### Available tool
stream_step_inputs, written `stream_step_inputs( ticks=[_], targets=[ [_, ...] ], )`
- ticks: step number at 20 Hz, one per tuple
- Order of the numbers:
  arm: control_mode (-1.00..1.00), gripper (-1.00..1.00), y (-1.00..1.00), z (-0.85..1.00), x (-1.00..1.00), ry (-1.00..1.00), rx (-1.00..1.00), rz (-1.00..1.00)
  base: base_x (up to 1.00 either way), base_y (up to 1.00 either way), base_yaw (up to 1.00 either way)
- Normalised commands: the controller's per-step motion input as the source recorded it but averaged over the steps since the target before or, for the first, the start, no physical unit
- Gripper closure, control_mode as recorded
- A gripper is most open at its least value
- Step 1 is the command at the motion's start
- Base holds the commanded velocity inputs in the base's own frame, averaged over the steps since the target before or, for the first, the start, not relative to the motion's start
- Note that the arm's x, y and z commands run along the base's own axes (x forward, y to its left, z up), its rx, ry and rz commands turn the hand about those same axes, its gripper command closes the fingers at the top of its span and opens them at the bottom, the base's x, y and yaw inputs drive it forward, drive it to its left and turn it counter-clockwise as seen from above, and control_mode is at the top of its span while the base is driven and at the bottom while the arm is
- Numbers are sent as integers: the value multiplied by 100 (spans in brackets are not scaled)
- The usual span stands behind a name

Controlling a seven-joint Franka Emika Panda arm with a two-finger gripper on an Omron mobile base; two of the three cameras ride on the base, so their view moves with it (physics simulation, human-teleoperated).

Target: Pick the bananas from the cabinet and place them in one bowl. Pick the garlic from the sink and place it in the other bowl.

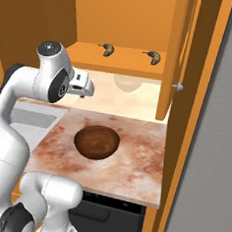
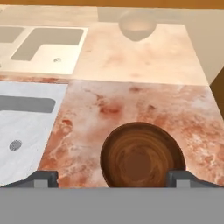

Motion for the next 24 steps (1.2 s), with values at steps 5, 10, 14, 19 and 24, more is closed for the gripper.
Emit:
stream_step_inputs(
  ticks=[5,10,14,19,24],
  targets=[
    [-100,-100,0,19,-19,-28,-4,0,0,0,0],
    [-100,-100,-1,22,-12,-16,-1,0,0,0,0],
    [-100,-100,-2,30,-3,-7,0,0,0,0,0],
    [-100,-100,0,44,0,-2,0,-6,0,0,0],
    [-100,-100,-4,38,2,-2,0,-9,0,0,0]
  ],
)
